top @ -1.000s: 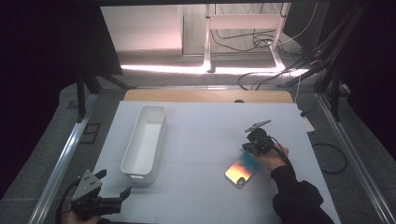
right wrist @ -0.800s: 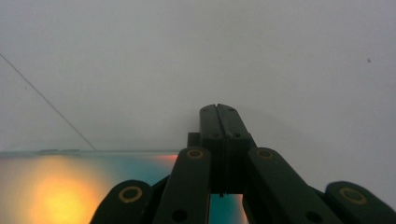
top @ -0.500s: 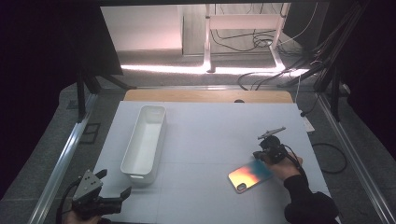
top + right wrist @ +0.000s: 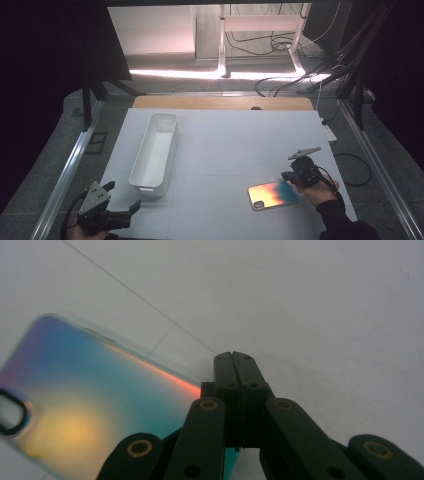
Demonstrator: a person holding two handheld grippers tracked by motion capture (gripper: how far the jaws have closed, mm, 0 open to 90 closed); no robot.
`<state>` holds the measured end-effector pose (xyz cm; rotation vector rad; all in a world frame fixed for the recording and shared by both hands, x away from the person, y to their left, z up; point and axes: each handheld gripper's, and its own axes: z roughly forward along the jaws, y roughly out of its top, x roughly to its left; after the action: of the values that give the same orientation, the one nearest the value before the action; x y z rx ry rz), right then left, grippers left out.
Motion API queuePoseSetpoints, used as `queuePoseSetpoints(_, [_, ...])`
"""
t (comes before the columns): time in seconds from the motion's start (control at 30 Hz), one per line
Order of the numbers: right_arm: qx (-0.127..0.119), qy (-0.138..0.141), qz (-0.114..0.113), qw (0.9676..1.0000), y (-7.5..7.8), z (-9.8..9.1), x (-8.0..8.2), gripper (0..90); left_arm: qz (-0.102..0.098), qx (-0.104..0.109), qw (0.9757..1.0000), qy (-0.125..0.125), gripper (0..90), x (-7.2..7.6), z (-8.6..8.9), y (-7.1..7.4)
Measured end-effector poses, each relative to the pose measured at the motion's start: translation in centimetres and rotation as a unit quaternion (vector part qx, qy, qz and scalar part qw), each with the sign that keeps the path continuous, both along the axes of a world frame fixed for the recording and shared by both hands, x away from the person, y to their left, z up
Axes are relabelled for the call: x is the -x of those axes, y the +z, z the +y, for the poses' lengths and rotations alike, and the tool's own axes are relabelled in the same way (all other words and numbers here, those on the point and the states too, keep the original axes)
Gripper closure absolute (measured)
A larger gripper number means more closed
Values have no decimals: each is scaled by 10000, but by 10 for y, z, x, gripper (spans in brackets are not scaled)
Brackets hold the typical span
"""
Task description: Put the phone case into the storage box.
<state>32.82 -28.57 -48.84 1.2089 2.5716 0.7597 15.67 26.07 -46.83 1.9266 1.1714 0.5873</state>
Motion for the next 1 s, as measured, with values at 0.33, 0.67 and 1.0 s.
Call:
queuePoseSetpoints(0.33, [-257,822,-11,9963,7,26,32,896,9,-15,10000,7,1,0,0,0])
queuePoseSetpoints(0.67, [-392,1556,200,9868,2,53,57,896,12,-13,10000,14,1,0,0,0])
queuePoseSetpoints(1.0, [-138,2001,444,9787,-8,68,71,896,15,-11,10000,19,1,-1,0,0])
